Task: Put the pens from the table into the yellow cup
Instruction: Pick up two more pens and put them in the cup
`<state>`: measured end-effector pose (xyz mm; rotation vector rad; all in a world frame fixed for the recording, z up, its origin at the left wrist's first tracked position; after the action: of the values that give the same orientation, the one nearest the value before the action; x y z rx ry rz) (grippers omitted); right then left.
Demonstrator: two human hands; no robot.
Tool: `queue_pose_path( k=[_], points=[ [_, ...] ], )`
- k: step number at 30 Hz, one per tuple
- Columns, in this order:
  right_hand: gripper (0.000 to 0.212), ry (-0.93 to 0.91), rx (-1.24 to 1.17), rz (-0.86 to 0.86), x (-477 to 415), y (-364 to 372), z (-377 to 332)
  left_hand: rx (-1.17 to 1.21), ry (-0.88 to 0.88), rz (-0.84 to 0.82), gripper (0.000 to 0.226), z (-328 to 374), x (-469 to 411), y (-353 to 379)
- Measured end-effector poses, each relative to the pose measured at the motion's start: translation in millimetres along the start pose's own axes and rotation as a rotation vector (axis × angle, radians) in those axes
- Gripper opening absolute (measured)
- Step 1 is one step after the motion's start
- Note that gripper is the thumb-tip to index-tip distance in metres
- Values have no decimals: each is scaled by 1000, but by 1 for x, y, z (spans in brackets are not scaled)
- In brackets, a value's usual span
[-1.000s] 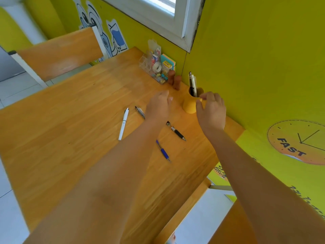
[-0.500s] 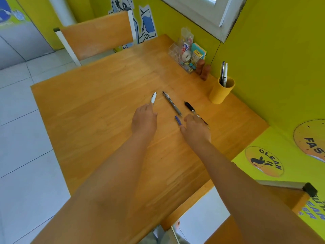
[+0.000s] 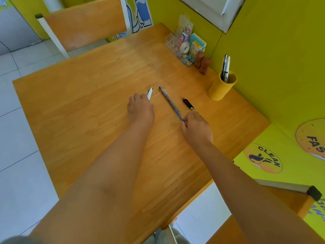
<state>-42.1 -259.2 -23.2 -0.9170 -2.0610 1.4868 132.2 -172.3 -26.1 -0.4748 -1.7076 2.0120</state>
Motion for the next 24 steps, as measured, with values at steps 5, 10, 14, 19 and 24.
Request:
queue_pose_path(
  k=[5,10,14,19,24],
  points=[
    [21,47,-29,115,-14,-15,18,-45,-28,5,38,2,-9,3],
    [21,83,111,77,-44,-17,33,-21,-57,-4,37,2,-17,7],
    [16,46,223,5,-57,-9,35,-13,-68,-18,37,2,-21,9],
    [29,91,217,-94,-64,-6,30,23,-105,-57,28,1,-22,11],
    [23,129,225,-168,-62,0,26,189,-238,-51,26,-2,-22,-2]
  ],
)
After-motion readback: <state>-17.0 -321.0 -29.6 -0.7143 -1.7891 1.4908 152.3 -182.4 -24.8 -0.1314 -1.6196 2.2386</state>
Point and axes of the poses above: each hand's wrist, its own x-axis away from the middle knuckle, its own y-axis out of the palm, z = x × y, the point moved 6 cm from there along -x, towards the middle knuckle, and after that the axes turned 7 degrees about -x, right-handed, at the moved point
